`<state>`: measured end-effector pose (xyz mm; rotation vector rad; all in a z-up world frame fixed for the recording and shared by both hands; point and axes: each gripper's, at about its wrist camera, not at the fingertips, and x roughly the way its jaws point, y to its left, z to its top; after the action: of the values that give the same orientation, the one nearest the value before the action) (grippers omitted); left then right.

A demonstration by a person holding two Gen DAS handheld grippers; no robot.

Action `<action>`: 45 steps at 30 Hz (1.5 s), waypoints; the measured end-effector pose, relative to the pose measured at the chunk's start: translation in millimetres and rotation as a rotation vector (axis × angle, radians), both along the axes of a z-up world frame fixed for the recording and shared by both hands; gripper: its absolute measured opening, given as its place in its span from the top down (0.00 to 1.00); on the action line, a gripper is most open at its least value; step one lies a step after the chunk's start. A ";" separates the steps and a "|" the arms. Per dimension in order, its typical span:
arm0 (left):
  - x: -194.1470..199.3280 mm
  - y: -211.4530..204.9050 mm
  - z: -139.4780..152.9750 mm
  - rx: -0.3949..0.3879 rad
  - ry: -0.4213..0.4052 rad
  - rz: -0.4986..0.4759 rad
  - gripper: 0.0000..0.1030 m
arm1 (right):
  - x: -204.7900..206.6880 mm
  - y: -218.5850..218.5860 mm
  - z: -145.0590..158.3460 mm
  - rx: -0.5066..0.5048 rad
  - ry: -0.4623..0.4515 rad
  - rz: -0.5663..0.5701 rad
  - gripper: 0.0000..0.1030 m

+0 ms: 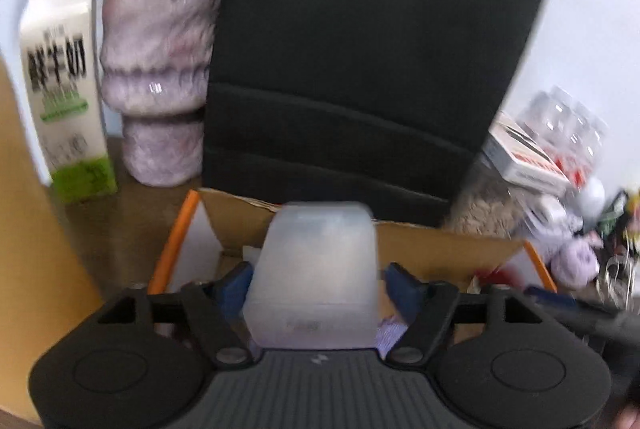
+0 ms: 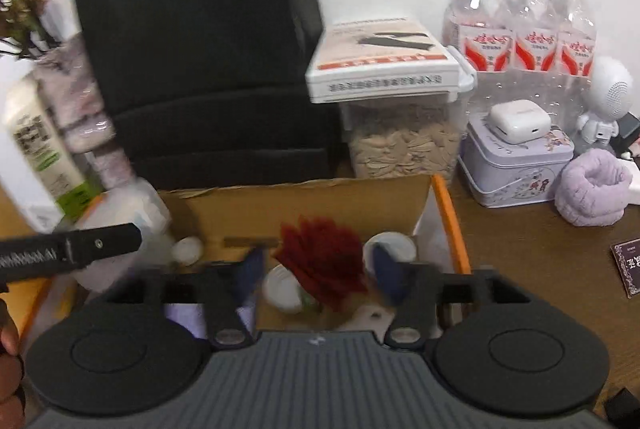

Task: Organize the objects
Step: 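Lower the white plastic box and red rose into the red box, release, then grasp the tan block with left gripper while right gripper grasps the black cable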

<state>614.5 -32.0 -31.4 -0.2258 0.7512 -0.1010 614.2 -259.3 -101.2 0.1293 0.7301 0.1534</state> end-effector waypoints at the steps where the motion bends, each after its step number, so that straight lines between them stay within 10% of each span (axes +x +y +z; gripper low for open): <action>1: 3.0 0.3 -2.3 -0.019 0.005 -0.001 0.28 | 0.4 0.9 -1.1 -0.022 -0.008 -0.010 0.21; 9: -28.7 -5.2 10.8 0.051 -0.070 -0.068 0.25 | -36.0 -19.1 29.0 0.072 -0.107 -0.026 0.16; 19: -158.7 -3.5 77.4 0.150 -0.263 -0.081 0.20 | -150.9 -12.3 64.3 0.055 -0.237 0.033 0.03; 31: -360.9 57.0 -9.1 0.106 -0.210 -0.035 0.18 | -293.8 -26.2 34.8 0.180 -0.299 0.045 0.00; 37: -383.4 90.8 -21.5 0.062 -0.132 0.190 0.18 | -304.5 -48.4 22.3 0.250 -0.270 0.008 0.00; 45: -383.1 86.4 0.1 0.096 -0.241 0.175 0.16 | -325.1 -48.8 27.4 0.192 -0.313 0.008 0.00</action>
<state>231.4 54.3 -31.3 -0.1833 0.4922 0.0730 289.1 -308.1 -73.8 0.2783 0.4027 0.2454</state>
